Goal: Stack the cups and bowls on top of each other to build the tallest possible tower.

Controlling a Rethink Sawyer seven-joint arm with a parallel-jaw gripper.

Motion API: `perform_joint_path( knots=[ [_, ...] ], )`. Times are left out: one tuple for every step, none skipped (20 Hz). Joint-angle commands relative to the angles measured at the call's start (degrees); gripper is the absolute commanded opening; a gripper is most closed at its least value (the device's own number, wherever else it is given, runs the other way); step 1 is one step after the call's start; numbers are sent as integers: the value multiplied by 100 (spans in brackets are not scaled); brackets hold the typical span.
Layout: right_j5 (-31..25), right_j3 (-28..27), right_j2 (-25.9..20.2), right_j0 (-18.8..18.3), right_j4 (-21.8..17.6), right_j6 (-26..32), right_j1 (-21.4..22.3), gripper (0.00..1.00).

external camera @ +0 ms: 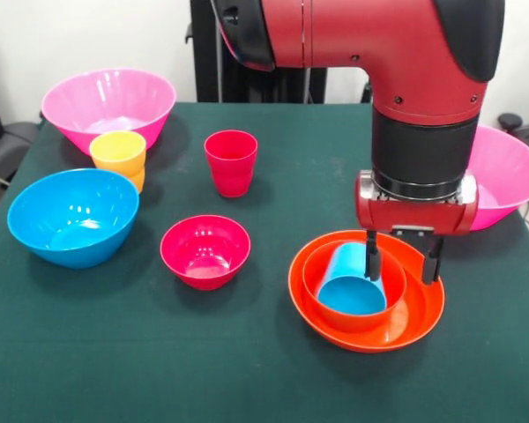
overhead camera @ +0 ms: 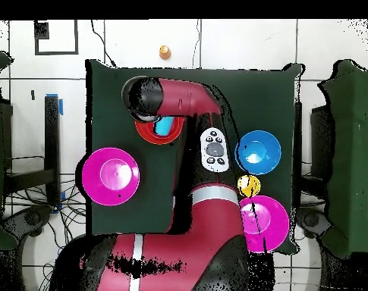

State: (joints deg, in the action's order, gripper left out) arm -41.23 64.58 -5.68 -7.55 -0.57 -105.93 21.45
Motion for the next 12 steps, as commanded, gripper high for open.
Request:
perform_joint_path(
  knots=[
    [590, 500, -289, -88, 69, -779, -460, 100],
    [672, 470, -297, -99, 56, -747, -515, 100],
    [723, 452, -294, -101, 45, -725, -551, 100],
    [738, 419, -292, -107, 39, -706, -588, 100],
    [747, 413, -294, -110, 43, -690, -605, 100],
    [701, 406, -284, -105, 50, -669, -610, 100],
    [617, 386, -228, -78, 55, -697, -615, 100],
    [518, 337, -118, -29, 52, -783, -646, 100],
    [290, 249, 5, 35, 52, -852, -695, 100],
    [63, 162, 129, 99, 51, -921, -744, 100],
    [-184, 76, 256, 171, 45, -986, -785, 100],
    [-408, 17, 365, 228, 58, -1056, -811, 100]
  ],
)
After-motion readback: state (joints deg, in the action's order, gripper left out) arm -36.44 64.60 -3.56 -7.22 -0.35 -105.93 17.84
